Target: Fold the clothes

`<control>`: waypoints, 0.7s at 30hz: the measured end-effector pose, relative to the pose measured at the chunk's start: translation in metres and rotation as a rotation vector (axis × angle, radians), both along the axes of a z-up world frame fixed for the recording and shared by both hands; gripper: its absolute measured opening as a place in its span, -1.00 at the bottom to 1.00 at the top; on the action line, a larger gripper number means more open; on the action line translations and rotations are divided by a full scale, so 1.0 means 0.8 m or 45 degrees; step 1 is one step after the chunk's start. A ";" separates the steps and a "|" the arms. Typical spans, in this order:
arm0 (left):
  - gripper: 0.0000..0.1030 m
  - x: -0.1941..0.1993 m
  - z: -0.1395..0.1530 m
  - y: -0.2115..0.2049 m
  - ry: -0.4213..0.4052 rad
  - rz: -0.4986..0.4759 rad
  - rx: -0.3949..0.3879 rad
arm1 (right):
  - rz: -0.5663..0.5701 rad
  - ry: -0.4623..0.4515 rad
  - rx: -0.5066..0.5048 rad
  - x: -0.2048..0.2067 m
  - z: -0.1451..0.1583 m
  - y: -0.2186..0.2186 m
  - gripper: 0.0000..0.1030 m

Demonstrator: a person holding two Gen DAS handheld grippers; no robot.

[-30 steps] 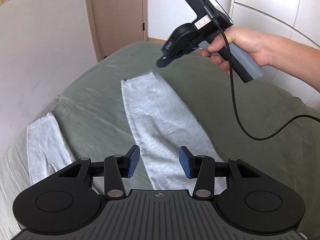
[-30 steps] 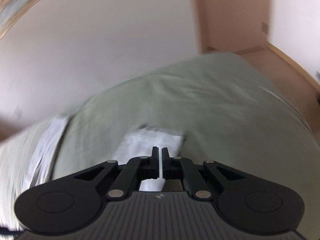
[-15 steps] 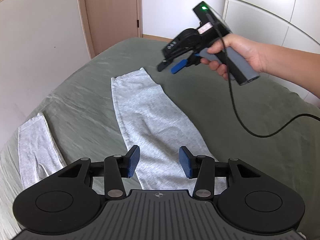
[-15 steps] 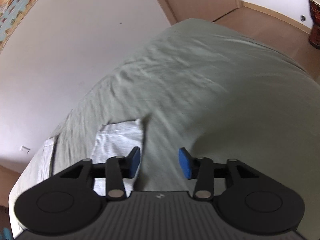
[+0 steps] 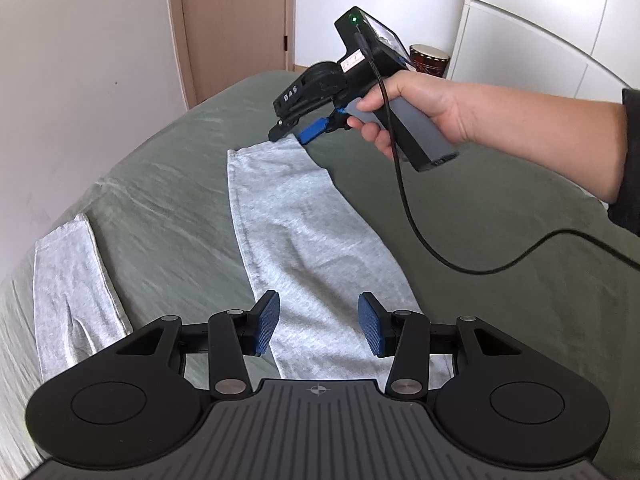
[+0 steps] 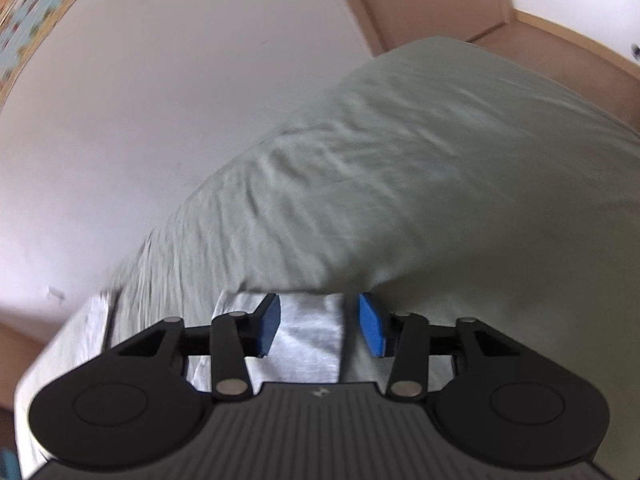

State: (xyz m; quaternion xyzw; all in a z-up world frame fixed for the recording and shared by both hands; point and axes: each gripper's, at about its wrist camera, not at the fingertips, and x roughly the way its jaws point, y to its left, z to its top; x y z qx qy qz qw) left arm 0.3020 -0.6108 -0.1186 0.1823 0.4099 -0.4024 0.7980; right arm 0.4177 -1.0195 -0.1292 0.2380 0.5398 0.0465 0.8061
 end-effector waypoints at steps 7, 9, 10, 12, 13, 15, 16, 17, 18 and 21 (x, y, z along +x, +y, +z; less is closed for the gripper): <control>-0.18 0.010 -0.015 -0.004 0.042 0.029 0.022 | 0.011 -0.043 0.032 0.000 -0.007 -0.005 -0.92; -0.18 0.011 -0.018 -0.005 0.045 0.030 0.030 | -0.004 -0.069 -0.033 0.011 -0.006 -0.008 -0.93; -0.18 0.012 -0.018 -0.006 0.045 0.031 0.031 | -0.004 -0.071 -0.048 0.016 -0.006 -0.009 -0.93; -0.18 0.015 -0.019 -0.007 0.050 0.042 0.032 | 0.000 -0.073 -0.066 0.030 -0.008 -0.010 -0.93; -0.18 0.017 -0.019 -0.007 0.051 0.049 0.033 | -0.001 -0.073 -0.067 0.033 -0.008 -0.010 -0.93; -0.18 0.018 -0.020 -0.006 0.054 0.062 0.031 | -0.003 -0.074 -0.069 0.038 -0.010 -0.011 -0.93; -0.18 0.018 -0.020 -0.006 0.058 0.067 0.031 | -0.005 -0.074 -0.069 0.039 -0.012 -0.012 -0.93; -0.18 0.019 -0.021 -0.006 0.061 0.072 0.030 | -0.005 -0.074 -0.067 0.039 -0.014 -0.013 -0.92; -0.18 0.018 -0.021 -0.007 0.063 0.073 0.030 | -0.005 -0.072 -0.060 0.039 -0.016 -0.014 -0.92; -0.18 0.011 -0.022 -0.012 0.076 0.059 0.033 | -0.043 -0.071 0.005 0.032 -0.006 -0.023 -0.48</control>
